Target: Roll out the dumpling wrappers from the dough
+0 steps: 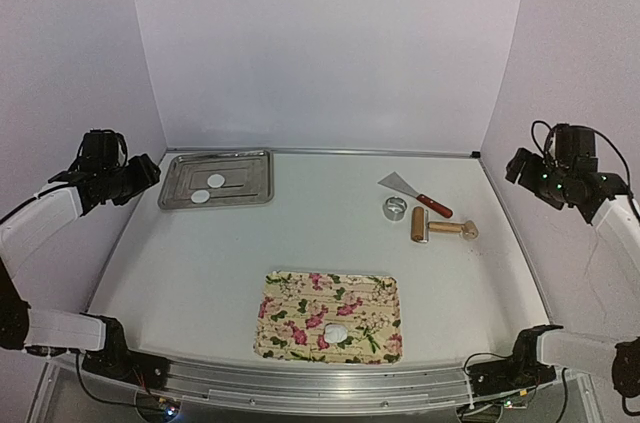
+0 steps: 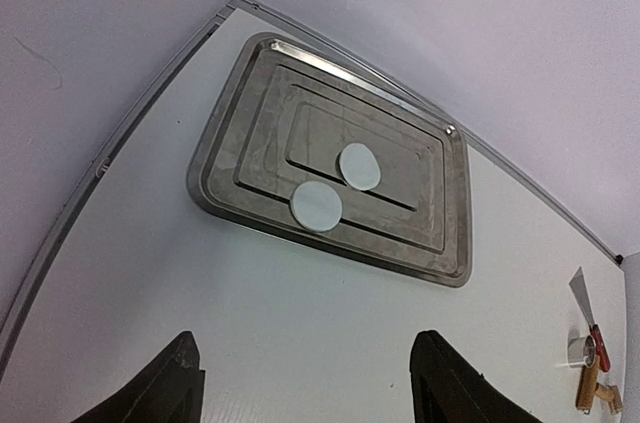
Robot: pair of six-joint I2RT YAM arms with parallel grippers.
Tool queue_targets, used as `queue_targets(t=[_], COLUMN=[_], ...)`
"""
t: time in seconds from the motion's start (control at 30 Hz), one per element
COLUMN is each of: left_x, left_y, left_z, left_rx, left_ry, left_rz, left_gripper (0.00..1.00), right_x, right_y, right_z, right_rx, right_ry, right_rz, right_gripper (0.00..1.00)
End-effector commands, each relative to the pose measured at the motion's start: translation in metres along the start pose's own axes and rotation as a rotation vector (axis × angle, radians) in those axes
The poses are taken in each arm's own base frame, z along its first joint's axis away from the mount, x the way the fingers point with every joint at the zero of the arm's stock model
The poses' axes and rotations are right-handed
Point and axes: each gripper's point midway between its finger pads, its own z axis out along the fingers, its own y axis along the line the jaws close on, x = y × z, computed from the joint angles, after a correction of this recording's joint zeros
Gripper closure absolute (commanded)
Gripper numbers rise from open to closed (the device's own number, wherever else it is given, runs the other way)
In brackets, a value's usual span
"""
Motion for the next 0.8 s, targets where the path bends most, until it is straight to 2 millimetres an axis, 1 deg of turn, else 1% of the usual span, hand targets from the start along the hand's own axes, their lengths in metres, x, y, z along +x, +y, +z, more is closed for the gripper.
queue_targets(t=[0.0,0.1,0.2,0.27,0.33,0.47,0.53,0.6,0.67,0.77], left_x=[-0.018,-0.014,-0.009,-0.004,0.004,0.027,0.041,0.055,0.065,0.068], left_y=[-0.011,-0.006,-0.007,-0.012,-0.024,-0.055,-0.068,-0.08,-0.089,-0.101], left_z=[0.0,0.005,0.01,0.014,0.017,0.021,0.022,0.025,0.026,0.026], left_rx=[0.005,-0.02,-0.019,-0.004,0.04,0.126,0.159,0.191,0.216,0.239], left_ry=[-0.007,0.019,0.044,0.066,0.108,0.171,0.202,0.238,0.267,0.28], left_rz=[0.025,0.06,0.111,0.14,0.158,0.173,0.182,0.193,0.192,0.184], left_gripper=[0.0,0.01,0.01,0.0,0.01,0.0,0.01,0.01,0.01,0.0], right_x=[0.011,0.026,0.046,0.065,0.081,0.11,0.114,0.115,0.12,0.136], right_y=[-0.018,-0.012,-0.002,0.001,0.004,0.01,0.012,0.012,0.011,0.003], right_z=[0.005,0.025,0.045,0.06,0.076,0.102,0.115,0.126,0.138,0.153], right_rx=[0.076,0.066,0.031,0.043,0.063,0.081,0.089,0.109,0.119,0.163], right_ry=[-0.005,0.079,0.199,0.312,0.433,0.642,0.696,0.723,0.762,0.826], right_rz=[0.083,0.058,0.036,0.031,0.03,0.014,-0.009,-0.034,-0.059,-0.099], right_gripper=[0.02,0.02,0.02,0.02,0.02,0.09,0.13,0.17,0.2,0.25])
